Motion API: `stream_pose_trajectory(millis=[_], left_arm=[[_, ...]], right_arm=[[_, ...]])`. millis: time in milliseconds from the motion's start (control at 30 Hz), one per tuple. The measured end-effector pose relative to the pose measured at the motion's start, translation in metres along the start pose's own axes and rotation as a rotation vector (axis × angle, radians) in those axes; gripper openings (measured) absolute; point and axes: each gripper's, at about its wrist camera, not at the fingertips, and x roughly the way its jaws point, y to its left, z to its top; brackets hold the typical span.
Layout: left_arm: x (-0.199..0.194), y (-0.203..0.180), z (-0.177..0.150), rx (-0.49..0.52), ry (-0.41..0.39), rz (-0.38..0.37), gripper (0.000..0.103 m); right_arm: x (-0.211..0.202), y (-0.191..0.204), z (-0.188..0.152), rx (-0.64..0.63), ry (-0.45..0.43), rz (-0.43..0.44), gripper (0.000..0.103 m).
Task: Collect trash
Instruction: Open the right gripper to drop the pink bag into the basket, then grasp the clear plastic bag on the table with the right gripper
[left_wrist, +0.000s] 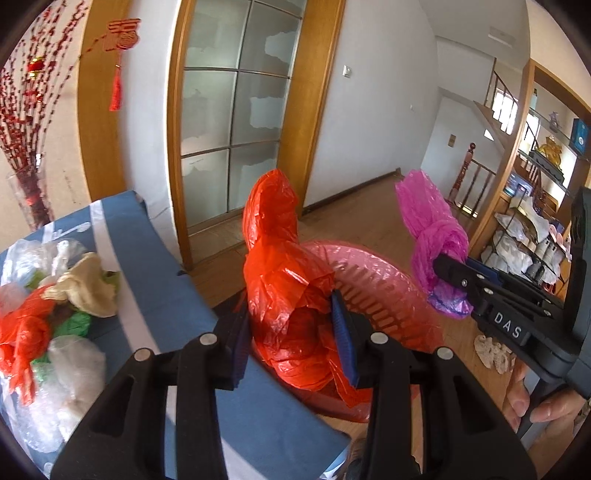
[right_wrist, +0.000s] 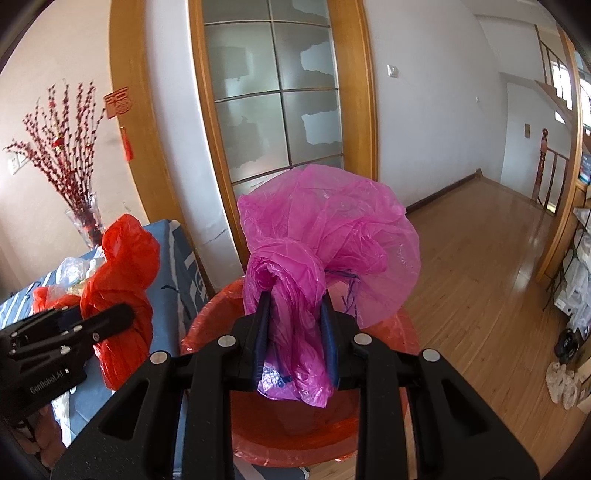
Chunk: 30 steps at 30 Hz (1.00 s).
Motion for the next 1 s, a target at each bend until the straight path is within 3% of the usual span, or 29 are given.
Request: stream_pose_trajectory(millis=[200, 500, 567, 733, 1000], left_arm=[[0.023, -0.014, 0.003, 0.012, 0.024, -0.034, 0.042], [0.044, -0.002, 0.0, -0.025, 0.063, 0.024, 0.057], [0.039, 0.008, -0.004, -0.039, 0.055, 0.055, 0.059], [0.002, 0.036, -0.018, -0.053, -0.025, 0.185, 0.07], [-0.066, 0.094, -0.037, -0.097, -0.111, 0.405, 0.075]], right_arm=[[0.011, -0.013, 0.006, 0.031, 0.007, 0.002, 0.028], [0.025, -0.025, 0.003, 0.093, 0.035, 0.008, 0.048], [0.021, -0.024, -0.002, 0.085, 0.02, -0.011, 0.057], [0.011, 0.001, -0.007, -0.013, -0.022, -0.044, 0.063], [0.001, 0.059, -0.01, -0.136, -0.073, -0.002, 0.072]])
